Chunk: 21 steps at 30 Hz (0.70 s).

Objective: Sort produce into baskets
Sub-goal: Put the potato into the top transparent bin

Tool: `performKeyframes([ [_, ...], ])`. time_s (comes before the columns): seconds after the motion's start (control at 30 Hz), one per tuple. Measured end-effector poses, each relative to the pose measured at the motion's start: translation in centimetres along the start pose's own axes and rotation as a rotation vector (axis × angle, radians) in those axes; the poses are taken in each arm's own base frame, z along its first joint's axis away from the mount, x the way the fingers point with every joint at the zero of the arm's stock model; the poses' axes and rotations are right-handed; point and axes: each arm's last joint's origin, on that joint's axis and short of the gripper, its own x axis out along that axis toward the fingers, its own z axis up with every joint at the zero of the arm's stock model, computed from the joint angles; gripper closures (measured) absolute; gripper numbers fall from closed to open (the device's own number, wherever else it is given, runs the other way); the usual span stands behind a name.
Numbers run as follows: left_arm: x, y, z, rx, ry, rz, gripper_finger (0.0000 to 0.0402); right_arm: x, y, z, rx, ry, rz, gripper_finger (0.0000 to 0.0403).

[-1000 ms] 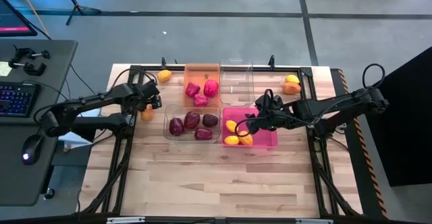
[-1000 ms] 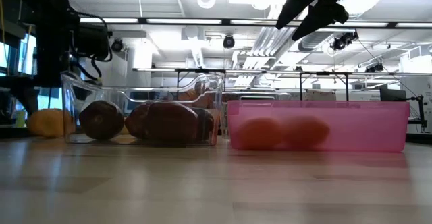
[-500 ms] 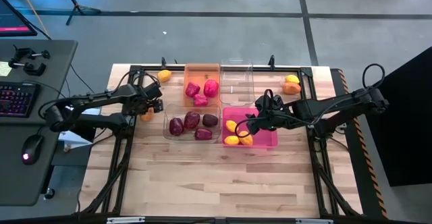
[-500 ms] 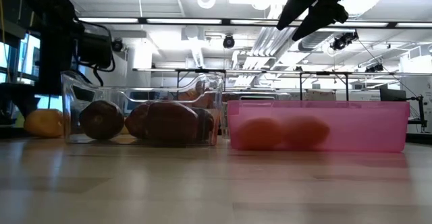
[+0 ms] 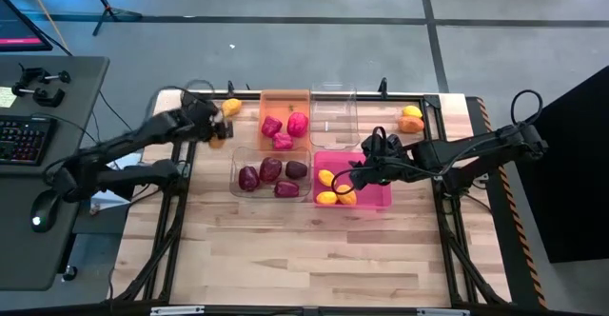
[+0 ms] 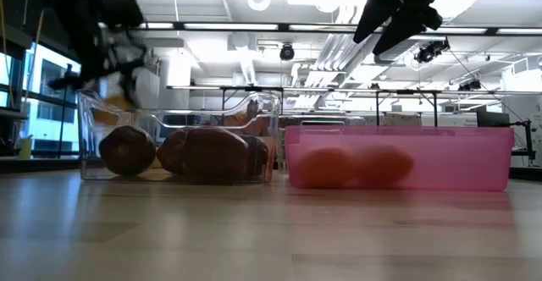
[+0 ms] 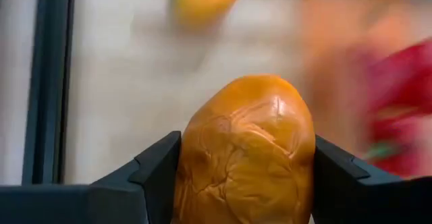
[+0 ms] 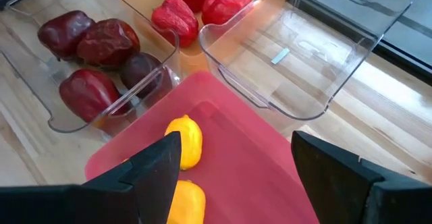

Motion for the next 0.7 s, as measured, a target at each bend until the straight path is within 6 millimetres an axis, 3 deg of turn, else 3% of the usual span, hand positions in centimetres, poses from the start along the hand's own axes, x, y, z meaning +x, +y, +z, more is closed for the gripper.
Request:
performKeyframes([
  [0.17,-6.8,-1.7,3.2,0.039,-0.243,-0.205,0.0179,-0.4,0.0,0.3,0.017,-0.024,0.029,0.0132],
  [0.33,-11.3,-4.2,3.7,0.104,-0.330,-0.477,0.0179,-2.1,-0.3,0.9,0.040,-0.147,0.038,0.0132],
  [0.5,-11.0,-8.2,2.0,0.172,-0.305,-0.610,0.0179,-5.2,-1.8,1.8,0.140,-0.341,0.034,0.0132],
  [0.7,-6.6,-15.4,-0.6,0.329,-0.249,-0.663,0.0179,-7.4,-3.6,2.4,0.215,-0.435,0.036,0.0132],
])
